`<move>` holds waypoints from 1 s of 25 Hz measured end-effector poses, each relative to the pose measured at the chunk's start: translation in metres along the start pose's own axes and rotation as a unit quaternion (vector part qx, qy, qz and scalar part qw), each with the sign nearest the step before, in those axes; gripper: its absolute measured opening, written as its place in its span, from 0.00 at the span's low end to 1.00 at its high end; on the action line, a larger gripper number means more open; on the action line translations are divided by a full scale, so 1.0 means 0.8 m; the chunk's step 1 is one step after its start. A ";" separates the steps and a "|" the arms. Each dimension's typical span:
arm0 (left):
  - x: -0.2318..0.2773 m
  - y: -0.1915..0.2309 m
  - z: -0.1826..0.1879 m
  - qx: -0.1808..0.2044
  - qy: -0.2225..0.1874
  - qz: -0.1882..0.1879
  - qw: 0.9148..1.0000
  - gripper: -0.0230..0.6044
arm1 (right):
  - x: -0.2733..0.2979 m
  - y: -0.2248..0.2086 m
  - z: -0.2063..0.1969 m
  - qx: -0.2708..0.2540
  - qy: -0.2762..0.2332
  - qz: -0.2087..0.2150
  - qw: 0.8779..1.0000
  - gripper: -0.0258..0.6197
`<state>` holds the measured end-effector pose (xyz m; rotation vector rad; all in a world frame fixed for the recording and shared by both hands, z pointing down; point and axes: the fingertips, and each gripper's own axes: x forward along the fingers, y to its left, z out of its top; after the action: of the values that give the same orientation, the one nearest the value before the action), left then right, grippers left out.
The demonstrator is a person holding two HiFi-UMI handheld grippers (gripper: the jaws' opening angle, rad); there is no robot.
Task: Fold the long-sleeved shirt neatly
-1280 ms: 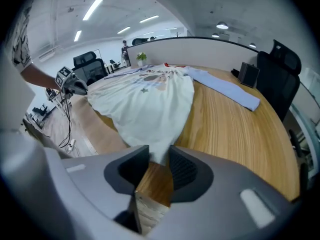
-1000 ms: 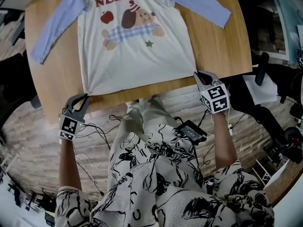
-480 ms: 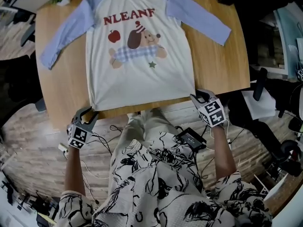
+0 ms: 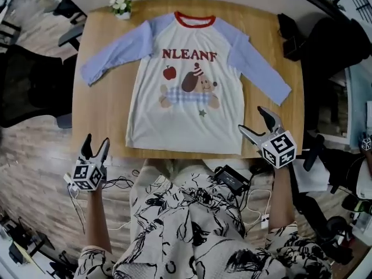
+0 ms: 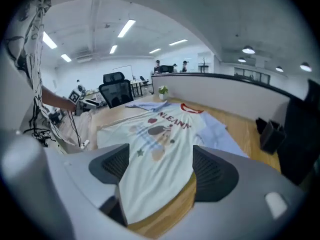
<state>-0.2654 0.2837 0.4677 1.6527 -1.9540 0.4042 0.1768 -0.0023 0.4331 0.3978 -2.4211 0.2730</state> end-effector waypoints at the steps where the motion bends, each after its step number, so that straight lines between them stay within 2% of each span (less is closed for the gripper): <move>1: -0.005 0.007 0.011 -0.009 -0.011 0.014 1.000 0.59 | 0.004 -0.003 0.025 -0.026 -0.003 0.002 1.000 0.65; 7: 0.000 0.045 0.075 -0.022 -0.052 0.056 0.997 0.59 | 0.048 -0.011 0.175 -0.131 -0.040 0.012 0.990 0.65; 11: 0.020 0.073 0.100 0.009 -0.047 0.064 0.997 0.60 | 0.095 0.008 0.260 -0.177 -0.056 0.025 0.982 0.65; 13: 0.034 0.094 0.103 0.013 -0.037 0.069 0.997 0.60 | 0.124 0.026 0.303 -0.191 -0.063 0.036 0.979 0.65; 18: 0.084 0.160 0.097 -0.032 -0.016 0.073 0.997 0.59 | 0.227 0.083 0.398 -0.246 -0.051 0.064 0.966 0.63; 22: 0.141 0.196 0.085 -0.046 0.014 0.058 0.997 0.58 | 0.340 0.132 0.449 -0.263 -0.045 0.085 0.960 0.63; 25: 0.181 0.217 0.089 -0.059 0.013 0.057 0.997 0.54 | 0.434 0.173 0.466 -0.230 -0.051 0.107 0.966 0.62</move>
<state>-0.4636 0.1619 0.5142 1.4600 -2.0189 0.3444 -0.3432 -0.0566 0.3597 -0.0597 -2.5308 -0.2243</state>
